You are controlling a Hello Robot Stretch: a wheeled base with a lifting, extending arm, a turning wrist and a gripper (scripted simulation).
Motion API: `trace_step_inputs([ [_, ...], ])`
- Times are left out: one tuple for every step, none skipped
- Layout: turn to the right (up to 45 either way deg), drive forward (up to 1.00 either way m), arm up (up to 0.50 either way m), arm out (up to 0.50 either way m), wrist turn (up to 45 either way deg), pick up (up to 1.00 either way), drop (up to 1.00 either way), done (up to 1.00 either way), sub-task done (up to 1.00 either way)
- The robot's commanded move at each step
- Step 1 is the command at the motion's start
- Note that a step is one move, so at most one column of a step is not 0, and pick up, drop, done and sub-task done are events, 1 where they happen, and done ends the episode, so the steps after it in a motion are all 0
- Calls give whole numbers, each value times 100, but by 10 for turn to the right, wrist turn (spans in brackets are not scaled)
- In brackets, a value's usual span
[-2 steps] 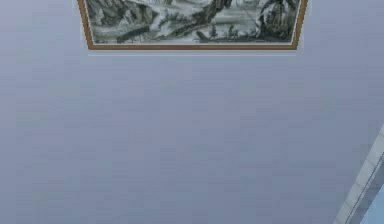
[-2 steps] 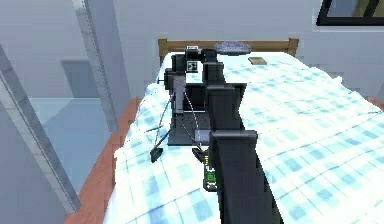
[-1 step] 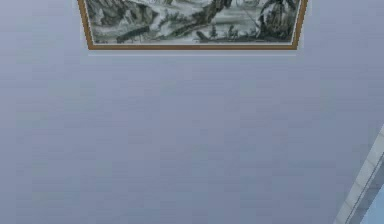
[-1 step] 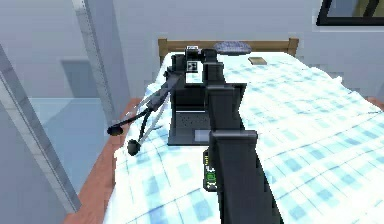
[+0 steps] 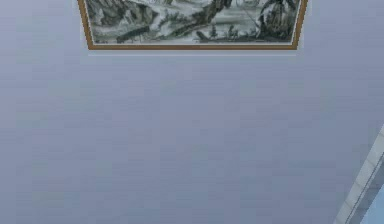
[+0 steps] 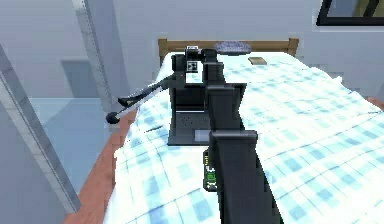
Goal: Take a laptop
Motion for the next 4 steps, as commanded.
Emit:
trace_step_inputs([
  [0,0,0,0,450,0,0,0,0],
  [0,0,0,0,360,0,0,0,0],
  [0,0,-30,0,0,0,0,0,0],
  [0,0,0,0,0,100,0,0,0],
])
